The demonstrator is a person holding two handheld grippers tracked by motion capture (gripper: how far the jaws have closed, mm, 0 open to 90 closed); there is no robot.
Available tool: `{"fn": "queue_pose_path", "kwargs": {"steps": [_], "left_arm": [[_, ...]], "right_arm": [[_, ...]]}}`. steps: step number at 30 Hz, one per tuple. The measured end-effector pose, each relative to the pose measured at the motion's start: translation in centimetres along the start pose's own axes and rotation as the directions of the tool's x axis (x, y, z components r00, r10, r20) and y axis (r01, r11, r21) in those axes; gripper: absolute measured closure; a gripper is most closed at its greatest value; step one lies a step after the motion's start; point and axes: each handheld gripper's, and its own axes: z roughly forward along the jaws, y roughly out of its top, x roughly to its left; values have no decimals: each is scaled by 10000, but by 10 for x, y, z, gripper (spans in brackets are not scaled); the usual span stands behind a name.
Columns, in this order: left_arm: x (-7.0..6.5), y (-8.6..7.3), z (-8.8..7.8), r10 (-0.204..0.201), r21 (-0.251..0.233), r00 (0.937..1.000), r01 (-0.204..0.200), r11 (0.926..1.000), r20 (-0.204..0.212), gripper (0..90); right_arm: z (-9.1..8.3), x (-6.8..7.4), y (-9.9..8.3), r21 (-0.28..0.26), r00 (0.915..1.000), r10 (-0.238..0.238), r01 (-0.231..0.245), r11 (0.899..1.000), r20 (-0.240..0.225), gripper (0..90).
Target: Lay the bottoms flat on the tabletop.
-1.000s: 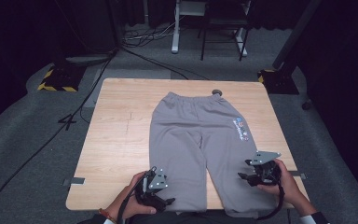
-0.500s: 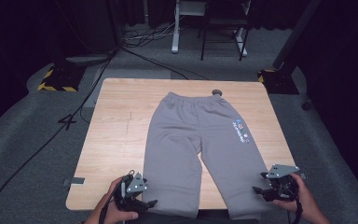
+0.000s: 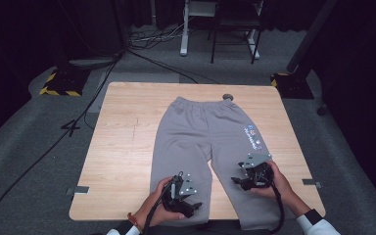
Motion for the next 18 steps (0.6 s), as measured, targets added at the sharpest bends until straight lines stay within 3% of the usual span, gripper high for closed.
{"fn": "queue_pose_path", "kwargs": {"steps": [2,6,9,11,13,16,18], "left_arm": [[-1,-5,-6,53,33,10000,-53,10000,52,213],[-6,-20,-19,384,72,9985,-387,9992,380,222],[-11,-32,-31,517,110,9972,-524,9986,541,225],[-16,-36,-37,1001,399,9939,-1020,9940,471,251],[-17,-38,-42,953,378,9941,-973,9945,527,246],[-12,-35,-54,708,10,9973,-708,9975,-178,199],[-3,-34,-66,204,-535,9972,-244,9983,-726,196]], "right_arm": [[0,-3,-4,-50,9993,224,-226,9997,-310,345],[-8,-4,-16,-36,9981,380,-382,9993,-481,335],[-16,-10,-29,-21,9960,771,-773,9970,-461,324],[-21,-13,-36,27,9939,1010,-1009,9949,-439,319],[-26,-14,-40,159,9952,956,-953,9953,-205,307],[-36,-12,-38,13,9971,727,-727,9974,205,306],[-46,-13,-35,-370,9965,723,-708,9968,412,304]]}}
